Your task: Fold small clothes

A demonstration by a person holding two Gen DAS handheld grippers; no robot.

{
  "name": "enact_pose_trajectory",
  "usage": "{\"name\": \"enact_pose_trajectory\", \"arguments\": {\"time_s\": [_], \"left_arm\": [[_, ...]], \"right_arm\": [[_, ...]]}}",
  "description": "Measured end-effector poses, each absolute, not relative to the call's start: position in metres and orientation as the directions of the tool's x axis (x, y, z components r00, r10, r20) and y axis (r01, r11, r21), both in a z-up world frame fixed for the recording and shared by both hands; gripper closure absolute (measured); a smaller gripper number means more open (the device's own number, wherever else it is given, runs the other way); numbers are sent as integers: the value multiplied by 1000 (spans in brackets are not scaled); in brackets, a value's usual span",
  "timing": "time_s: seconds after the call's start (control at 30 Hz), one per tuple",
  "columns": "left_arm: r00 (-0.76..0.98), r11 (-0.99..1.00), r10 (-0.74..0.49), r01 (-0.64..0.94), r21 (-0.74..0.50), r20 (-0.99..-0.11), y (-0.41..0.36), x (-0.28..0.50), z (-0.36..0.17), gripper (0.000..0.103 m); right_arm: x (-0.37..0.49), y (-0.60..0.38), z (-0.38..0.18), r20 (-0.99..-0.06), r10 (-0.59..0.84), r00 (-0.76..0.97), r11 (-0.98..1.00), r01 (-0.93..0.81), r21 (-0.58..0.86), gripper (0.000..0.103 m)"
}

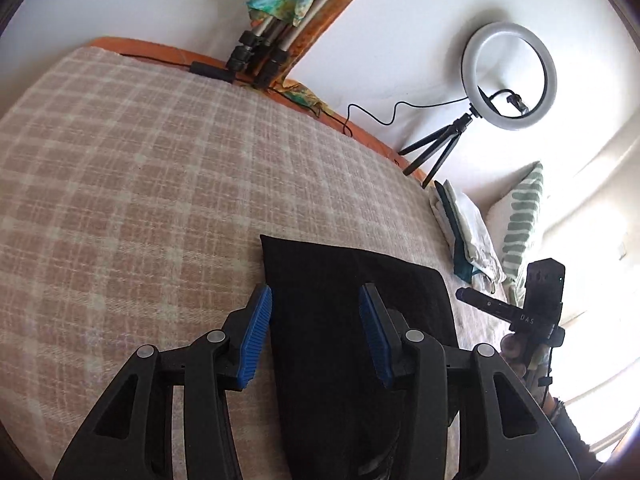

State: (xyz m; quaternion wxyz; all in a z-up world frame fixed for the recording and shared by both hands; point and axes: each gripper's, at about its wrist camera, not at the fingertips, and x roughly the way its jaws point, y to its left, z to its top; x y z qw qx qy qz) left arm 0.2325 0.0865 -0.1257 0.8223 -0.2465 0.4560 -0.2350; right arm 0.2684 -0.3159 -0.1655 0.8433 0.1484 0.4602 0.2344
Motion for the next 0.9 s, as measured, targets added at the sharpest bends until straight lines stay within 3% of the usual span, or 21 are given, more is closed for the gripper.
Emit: {"name": "enact_pose_trajectory", "arguments": {"time_s": [0.17, 0.37, 0.47, 0.53, 0.83, 0.87, 0.9], "left_arm": [[431, 771, -609, 122, -625, -666, 78, 252, -144, 59], [421, 765, -619, 134, -630, -663, 74, 259, -147, 63], [428, 756, -625, 124, -642, -653, 79, 259, -148, 80], [433, 759, -622, 126, -639, -653, 80, 259, -148, 84], [414, 757, -629, 133, -640, -658, 74, 259, -153, 84], [419, 768, -620, 149, -624, -663, 71, 258, -150, 91], [427, 770, -618, 158, -618, -660, 69, 257, -148, 100]], "right_arm": [[291, -315, -182, -702, 583, 409, 809, -212, 548, 73], [303, -304, -189, -716, 588, 377, 808, -225, 545, 83], [308, -306, -194, -706, 604, 370, 794, -205, 572, 85], [310, -308, -195, -699, 609, 375, 789, -198, 582, 84], [311, -308, -192, -684, 629, 369, 774, -221, 593, 86], [312, -304, -192, -689, 624, 369, 779, -225, 586, 88], [311, -302, -191, -694, 615, 375, 787, -230, 573, 100]]}}
